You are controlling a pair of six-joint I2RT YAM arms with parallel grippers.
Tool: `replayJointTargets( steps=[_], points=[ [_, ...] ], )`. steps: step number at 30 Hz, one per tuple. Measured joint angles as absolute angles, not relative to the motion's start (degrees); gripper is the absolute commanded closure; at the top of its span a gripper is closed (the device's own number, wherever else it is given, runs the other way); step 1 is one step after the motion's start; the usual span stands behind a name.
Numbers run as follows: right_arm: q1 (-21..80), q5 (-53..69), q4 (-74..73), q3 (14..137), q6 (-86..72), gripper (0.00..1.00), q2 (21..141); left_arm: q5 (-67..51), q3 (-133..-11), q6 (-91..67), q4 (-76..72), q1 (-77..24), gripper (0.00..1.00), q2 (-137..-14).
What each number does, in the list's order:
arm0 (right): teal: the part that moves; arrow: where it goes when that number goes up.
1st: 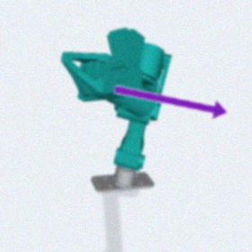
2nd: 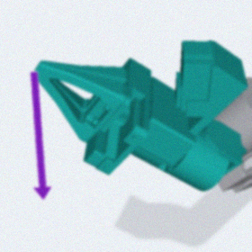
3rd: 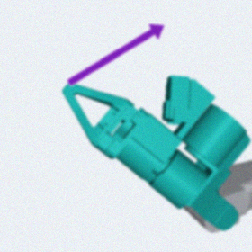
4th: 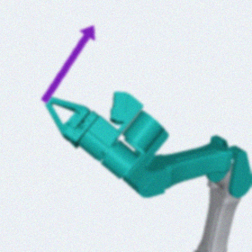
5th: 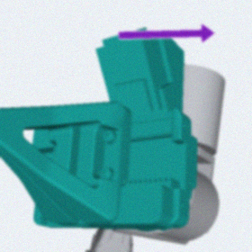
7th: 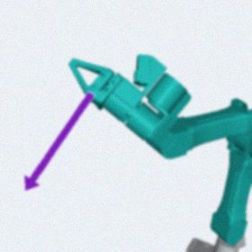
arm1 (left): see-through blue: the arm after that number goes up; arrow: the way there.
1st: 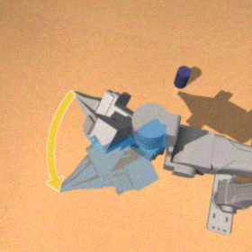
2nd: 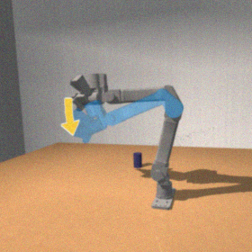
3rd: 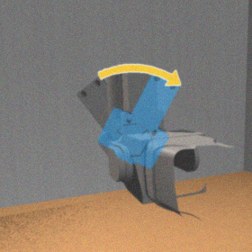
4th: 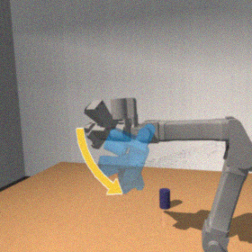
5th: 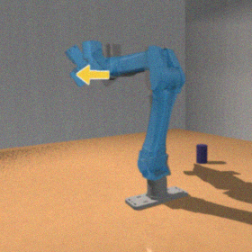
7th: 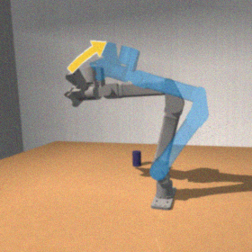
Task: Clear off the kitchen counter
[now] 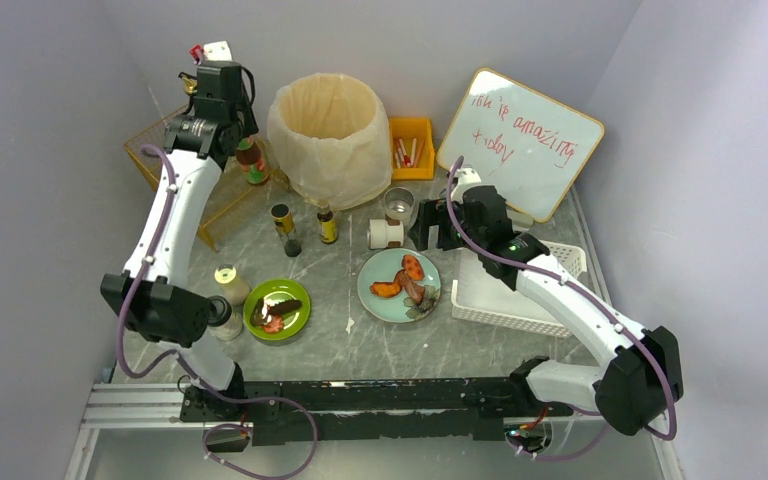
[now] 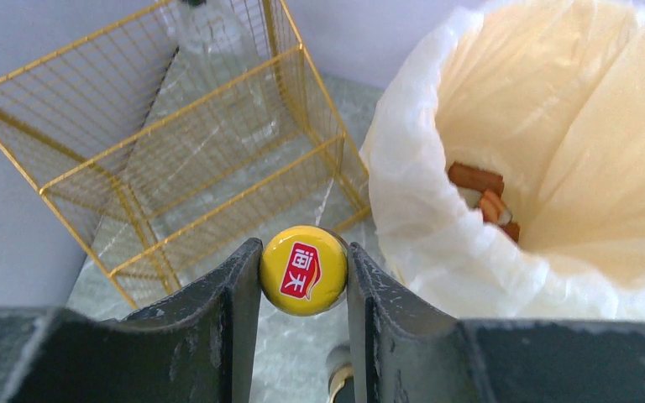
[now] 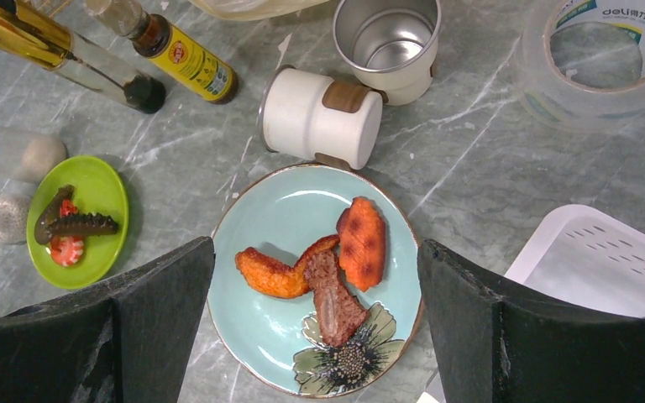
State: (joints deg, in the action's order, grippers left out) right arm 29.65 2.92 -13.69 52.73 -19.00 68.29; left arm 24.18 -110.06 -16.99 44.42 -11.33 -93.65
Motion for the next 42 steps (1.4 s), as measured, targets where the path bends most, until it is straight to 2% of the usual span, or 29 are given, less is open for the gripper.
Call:
replayJointTargets(
  steps=[16, 42],
  points=[
    [29.6, 2.8, -13.7, 52.7, -19.0, 0.06, 68.1, 21.4, -125.2, -14.2, 39.8, -4.6, 0.95, -106.8],
    [29.6, 2.0, -13.7, 52.7, -19.0, 0.06, 68.2, 19.1, -126.4, -11.8, 33.9, -0.4, 0.95, -111.9]
  ],
)
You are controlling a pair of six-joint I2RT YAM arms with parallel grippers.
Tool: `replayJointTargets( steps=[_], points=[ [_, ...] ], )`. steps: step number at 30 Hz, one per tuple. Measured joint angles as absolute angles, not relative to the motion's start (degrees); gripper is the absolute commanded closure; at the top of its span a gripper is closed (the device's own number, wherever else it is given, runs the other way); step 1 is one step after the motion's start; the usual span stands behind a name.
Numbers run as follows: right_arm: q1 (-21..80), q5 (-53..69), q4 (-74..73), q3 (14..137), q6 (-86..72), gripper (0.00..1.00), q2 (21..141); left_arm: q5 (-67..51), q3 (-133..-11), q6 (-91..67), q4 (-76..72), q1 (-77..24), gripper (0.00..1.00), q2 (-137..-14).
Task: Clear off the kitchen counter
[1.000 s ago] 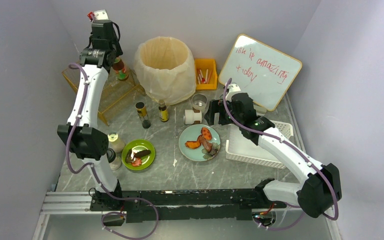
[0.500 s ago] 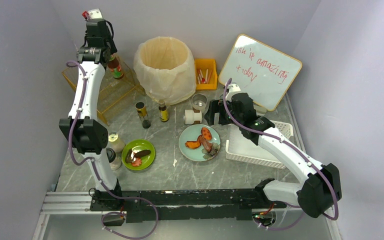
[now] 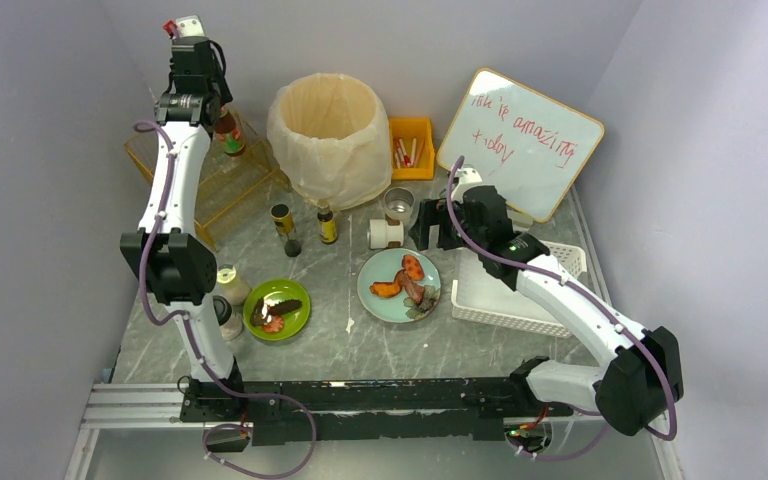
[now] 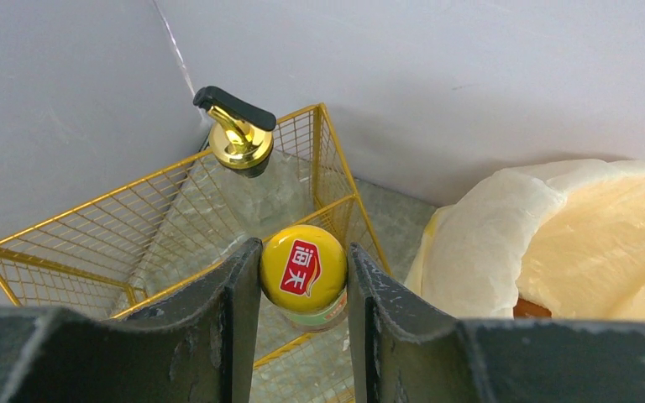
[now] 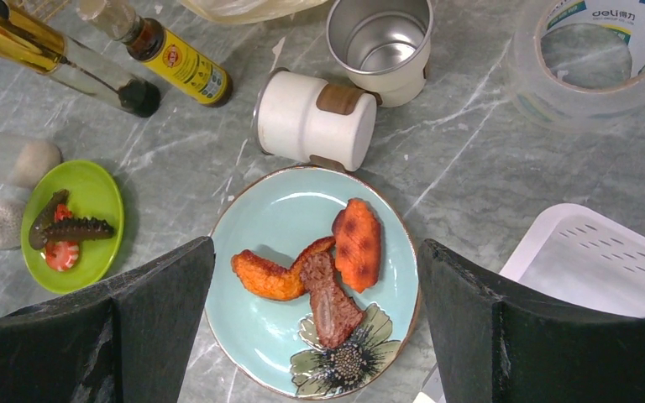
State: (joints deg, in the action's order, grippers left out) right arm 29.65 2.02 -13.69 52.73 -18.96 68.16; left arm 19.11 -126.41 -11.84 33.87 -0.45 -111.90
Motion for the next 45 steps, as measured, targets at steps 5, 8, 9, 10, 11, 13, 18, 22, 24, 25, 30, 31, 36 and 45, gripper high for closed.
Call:
replayJointTargets(
  steps=[5, 8, 9, 10, 11, 13, 18, 22, 24, 25, 30, 31, 36, 45],
  points=[
    [29.6, 2.0, -13.7, 52.7, -19.0, 0.06, 68.2, 19.1, -126.4, -11.6, 33.2, -0.4, 0.95, -112.4],
    [29.6, 2.0, -13.7, 52.7, -19.0, 0.06, 68.2, 19.1, -126.4, -11.4, 33.1, -0.2, 0.95, -112.4],
    [29.6, 2.0, -13.7, 52.7, -19.0, 0.06, 68.2, 19.1, -126.4, -11.4, 33.0, 0.0, 0.95, -112.4],
    [29.6, 2.0, -13.7, 52.7, -19.0, 0.06, 68.2, 19.1, -126.4, -11.4, 32.8, 0.1, 0.95, -112.4],
    [29.6, 2.0, -13.7, 52.7, -19.0, 0.06, 68.2, 19.1, -126.4, -11.4, 32.7, 0.3, 0.95, -112.4],
    [29.6, 2.0, -13.7, 52.7, -19.0, 0.06, 68.2, 19.1, -126.3, -11.4, 32.6, 0.7, 0.95, -112.4],
    [29.6, 2.0, -13.7, 52.7, -19.0, 0.06, 68.2, 19.2, -124.8, -11.4, 31.4, 1.4, 0.95, -112.4],
    [29.6, 1.9, -13.7, 52.7, -18.9, 0.06, 68.2, 19.0, -123.1, -11.4, 31.1, 1.5, 0.95, -112.4],
    [29.6, 1.7, -13.7, 52.7, -18.9, 0.06, 68.2, 18.7, -122.7, -11.4, 30.9, 1.5, 0.95, -112.6],
    [29.6, 1.7, -13.7, 52.7, -18.9, 0.06, 68.2, 18.7, -122.6, -11.4, 30.9, 1.5, 0.95, -112.7],
    [29.6, 1.5, -13.7, 52.7, -18.9, 0.06, 68.2, 17.8, -122.0, -11.5, 30.7, 1.5, 0.95, -113.9],
    [29.6, 1.5, -13.7, 52.7, -18.9, 0.06, 68.2, 17.8, -121.8, -11.5, 30.4, 1.5, 0.95, -114.2],
    [29.6, 1.5, -13.7, 52.6, -18.9, 0.06, 68.2, 17.3, -120.5, -11.6, 30.0, 1.5, 0.95, -115.7],
    [29.6, 1.5, -13.7, 52.6, -18.8, 0.06, 68.2, 16.8, -118.1, -11.7, 29.8, 1.5, 0.95, -116.3]
  ],
)
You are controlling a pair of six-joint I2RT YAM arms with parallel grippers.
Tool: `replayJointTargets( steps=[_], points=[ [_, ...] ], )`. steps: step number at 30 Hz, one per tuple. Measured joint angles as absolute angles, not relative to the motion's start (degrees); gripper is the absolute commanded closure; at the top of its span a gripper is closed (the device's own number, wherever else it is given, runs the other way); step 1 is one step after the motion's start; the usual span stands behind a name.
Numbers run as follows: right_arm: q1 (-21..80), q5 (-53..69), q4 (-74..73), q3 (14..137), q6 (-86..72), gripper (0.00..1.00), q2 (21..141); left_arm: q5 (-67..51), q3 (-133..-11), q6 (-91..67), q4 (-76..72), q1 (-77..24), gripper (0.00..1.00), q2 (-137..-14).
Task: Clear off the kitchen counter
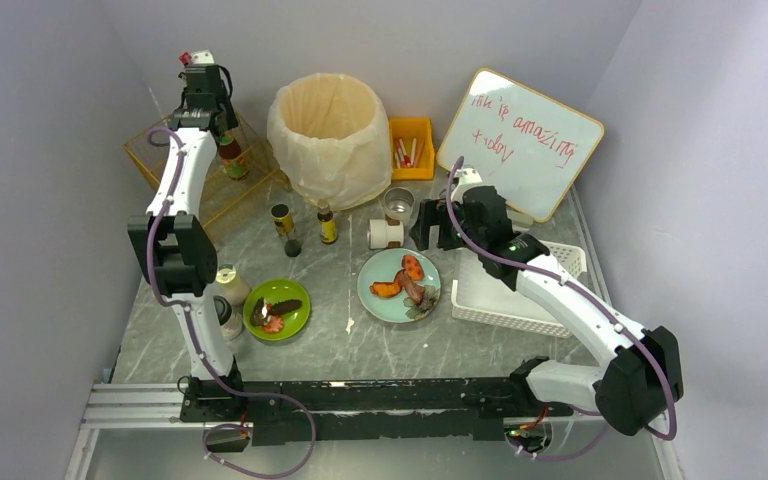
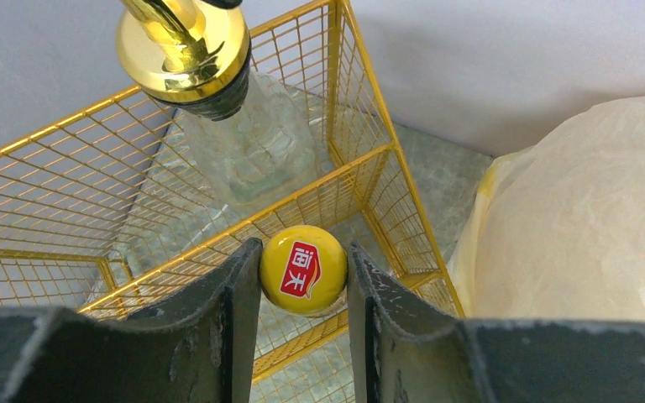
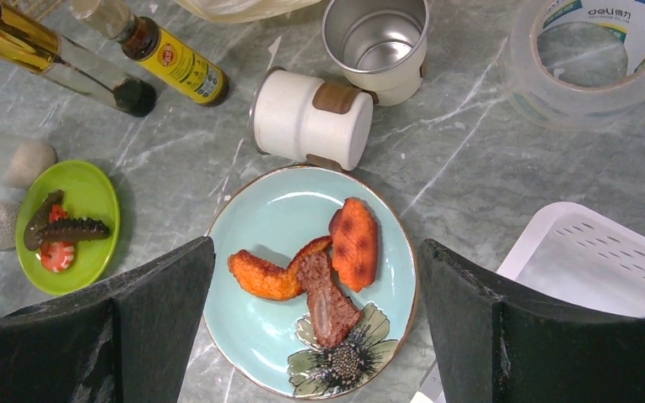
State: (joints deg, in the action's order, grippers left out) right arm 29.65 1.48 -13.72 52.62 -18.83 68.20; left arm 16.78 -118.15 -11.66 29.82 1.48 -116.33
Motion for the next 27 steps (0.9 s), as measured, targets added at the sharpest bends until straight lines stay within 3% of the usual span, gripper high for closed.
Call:
replayJointTargets(
  steps=[23, 27],
  points=[
    [29.6, 1.3, -14.0, 52.6, -18.4, 0.06, 68.1, 15.9, -114.8, -11.6, 26.1, 1.5, 0.95, -117.7],
    [29.6, 1.3, -14.1, 52.3, -18.4, 0.06, 67.7, 15.9, -114.7, -11.6, 25.6, 1.5, 0.89, -117.9]
  ],
)
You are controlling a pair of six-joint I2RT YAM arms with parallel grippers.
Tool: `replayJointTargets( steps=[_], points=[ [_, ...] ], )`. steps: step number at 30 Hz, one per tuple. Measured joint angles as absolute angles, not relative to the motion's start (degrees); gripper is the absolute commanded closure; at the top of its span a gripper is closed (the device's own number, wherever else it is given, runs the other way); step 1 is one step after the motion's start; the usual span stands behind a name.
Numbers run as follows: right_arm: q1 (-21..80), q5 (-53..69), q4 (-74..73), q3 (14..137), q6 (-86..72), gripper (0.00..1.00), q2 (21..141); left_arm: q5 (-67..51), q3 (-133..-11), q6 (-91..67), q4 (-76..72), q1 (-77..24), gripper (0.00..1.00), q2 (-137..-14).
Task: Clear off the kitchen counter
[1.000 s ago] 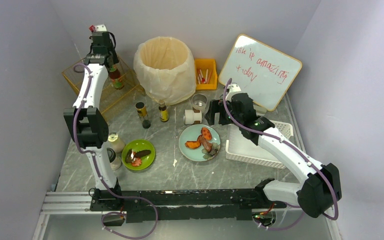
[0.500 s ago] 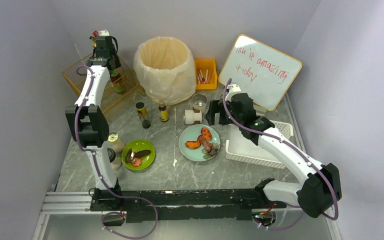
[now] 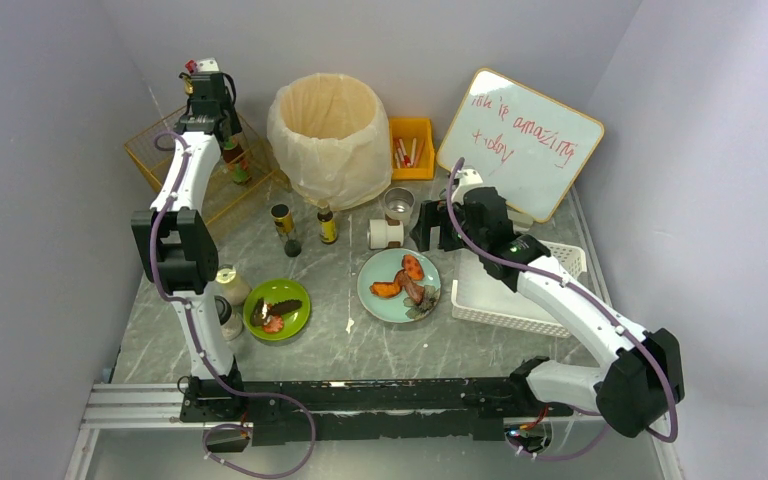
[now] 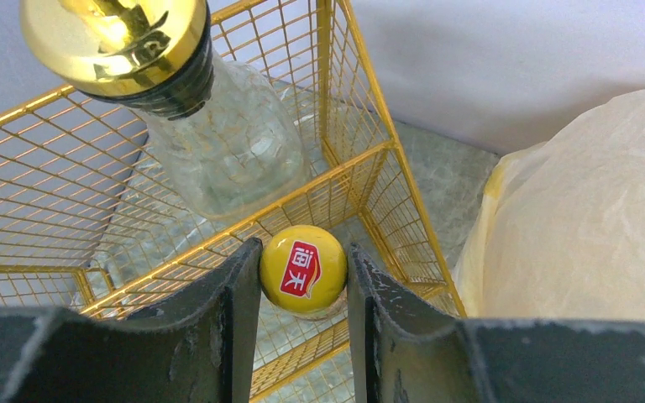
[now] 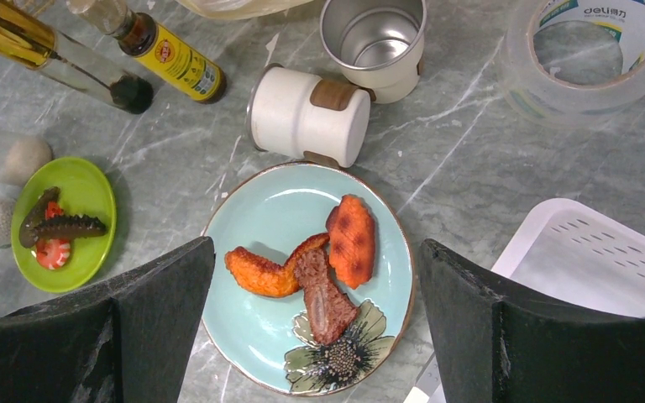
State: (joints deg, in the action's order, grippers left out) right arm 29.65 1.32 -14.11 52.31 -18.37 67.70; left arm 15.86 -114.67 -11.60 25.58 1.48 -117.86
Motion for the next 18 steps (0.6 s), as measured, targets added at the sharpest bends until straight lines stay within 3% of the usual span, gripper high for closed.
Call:
replayJointTargets(
  steps=[2, 5, 18],
  points=[
    [29.6, 1.3, -14.1, 52.3, -18.4, 0.06, 67.6, 15.9, -114.6, -11.6, 25.3, 1.5, 0.88, -117.9],
    [29.6, 1.3, -14.1, 52.3, -18.4, 0.06, 67.6, 15.9, -114.3, -11.5, 24.6, 1.5, 0.95, -117.9],
    [29.6, 1.3, -14.1, 51.8, -18.4, 0.06, 67.5, 13.1, -109.8, -5.7, 19.3, 1.5, 0.95, -116.1]
  ],
)
